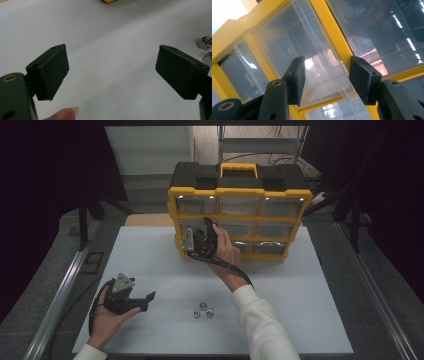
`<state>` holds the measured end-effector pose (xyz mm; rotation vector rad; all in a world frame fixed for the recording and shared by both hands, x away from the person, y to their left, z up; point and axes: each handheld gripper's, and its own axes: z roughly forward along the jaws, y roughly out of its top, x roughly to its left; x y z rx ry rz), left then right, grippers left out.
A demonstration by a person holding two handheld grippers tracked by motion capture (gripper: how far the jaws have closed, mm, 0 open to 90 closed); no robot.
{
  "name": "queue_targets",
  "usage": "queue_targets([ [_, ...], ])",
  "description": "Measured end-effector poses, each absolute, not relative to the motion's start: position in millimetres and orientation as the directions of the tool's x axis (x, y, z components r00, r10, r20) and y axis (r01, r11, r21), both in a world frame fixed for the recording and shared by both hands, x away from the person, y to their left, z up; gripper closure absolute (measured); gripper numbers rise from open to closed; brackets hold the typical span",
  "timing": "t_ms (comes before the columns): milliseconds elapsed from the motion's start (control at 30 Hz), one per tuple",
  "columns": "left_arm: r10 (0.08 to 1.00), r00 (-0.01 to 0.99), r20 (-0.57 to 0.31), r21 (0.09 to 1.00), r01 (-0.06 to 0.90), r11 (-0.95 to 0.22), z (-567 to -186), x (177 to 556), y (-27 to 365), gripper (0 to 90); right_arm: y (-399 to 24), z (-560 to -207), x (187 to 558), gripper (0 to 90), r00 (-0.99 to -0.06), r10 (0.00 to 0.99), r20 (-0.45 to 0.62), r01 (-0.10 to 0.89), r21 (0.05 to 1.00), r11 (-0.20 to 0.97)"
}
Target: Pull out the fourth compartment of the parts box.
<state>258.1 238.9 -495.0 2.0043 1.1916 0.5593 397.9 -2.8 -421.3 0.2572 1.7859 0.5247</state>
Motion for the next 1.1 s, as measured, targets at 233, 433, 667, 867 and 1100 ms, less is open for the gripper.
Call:
queue_targets([
  [233, 0.879, 0.476, 0.002, 0.767, 0.563, -0.307, -495.1, 258.0, 239.3, 12.3, -2.2, -421.7, 397.3, 61.8, -0.229, 0.432, -0.873, -0.097, 0.462, 0.882],
  [433, 0.879, 0.477, 0.003, 0.766, 0.563, -0.308, -495.1, 258.1, 239.1, 12.3, -2.0, -422.8, 397.3, 65.0, -0.204, 0.416, -0.886, -0.103, 0.442, 0.891],
  [667, 0.879, 0.477, 0.004, 0.766, 0.563, -0.31, -495.3, 258.1, 239.2, 12.3, -1.4, -424.0, 397.4, 65.8, -0.19, 0.405, -0.894, -0.109, 0.429, 0.896],
  [867, 0.879, 0.478, 0.004, 0.766, 0.563, -0.31, -495.4, 258.4, 239.2, 12.3, -1.5, -424.0, 396.6, 67.3, -0.189, 0.398, -0.898, -0.114, 0.422, 0.899],
  [1100, 0.879, 0.477, 0.004, 0.766, 0.563, -0.309, -495.3, 258.2, 239.6, 12.3, -1.7, -424.9, 394.6, 67.6, -0.184, 0.403, -0.896, -0.118, 0.427, 0.896],
])
